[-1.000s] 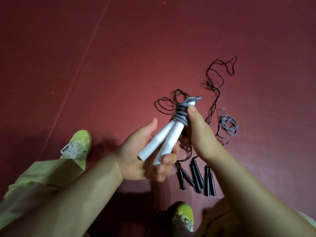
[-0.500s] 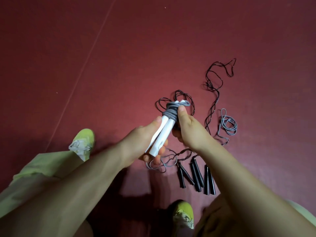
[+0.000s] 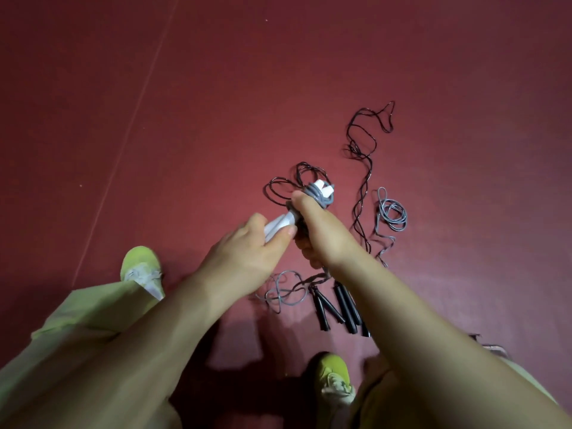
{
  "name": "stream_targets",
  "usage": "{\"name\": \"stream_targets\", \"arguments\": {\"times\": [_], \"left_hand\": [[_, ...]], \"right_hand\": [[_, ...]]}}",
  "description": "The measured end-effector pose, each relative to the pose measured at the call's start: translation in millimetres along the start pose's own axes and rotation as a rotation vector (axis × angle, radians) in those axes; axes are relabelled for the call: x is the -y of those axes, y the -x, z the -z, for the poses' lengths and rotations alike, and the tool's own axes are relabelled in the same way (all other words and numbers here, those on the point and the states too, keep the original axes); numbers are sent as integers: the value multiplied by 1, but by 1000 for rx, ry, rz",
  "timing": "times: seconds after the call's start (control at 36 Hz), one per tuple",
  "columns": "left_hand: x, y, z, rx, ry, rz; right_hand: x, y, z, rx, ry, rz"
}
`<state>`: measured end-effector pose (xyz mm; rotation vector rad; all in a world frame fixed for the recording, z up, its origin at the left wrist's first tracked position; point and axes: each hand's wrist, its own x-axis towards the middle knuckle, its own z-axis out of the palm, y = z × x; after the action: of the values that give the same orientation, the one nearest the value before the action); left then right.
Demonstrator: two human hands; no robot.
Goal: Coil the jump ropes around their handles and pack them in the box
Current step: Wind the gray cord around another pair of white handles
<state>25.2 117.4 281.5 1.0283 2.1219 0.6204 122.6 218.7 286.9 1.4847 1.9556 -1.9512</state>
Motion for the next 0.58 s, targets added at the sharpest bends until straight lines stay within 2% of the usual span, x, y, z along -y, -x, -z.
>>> {"name": "stream_targets", "arguments": {"times": [0.08, 0.22, 0.33, 0.39, 0.44, 0.58], "left_hand": [[-8, 0, 4, 150, 62, 8], [-22, 15, 18, 664, 714, 92], [-20, 24, 12, 1133, 985, 151], [-25, 30, 4, 1309, 1115, 122], [-32, 39, 0, 1367, 1146, 88], [-48, 45, 3, 1129, 999, 139]], "right_hand": [[-8, 13, 1, -79, -153, -5], [-22, 40, -1, -103, -533, 72], [-33, 64, 2, 3, -503, 253], [-30, 80, 9, 47, -529, 303], [-24, 94, 18, 52, -457, 308], [-22, 105, 36, 8, -206, 232]]}}
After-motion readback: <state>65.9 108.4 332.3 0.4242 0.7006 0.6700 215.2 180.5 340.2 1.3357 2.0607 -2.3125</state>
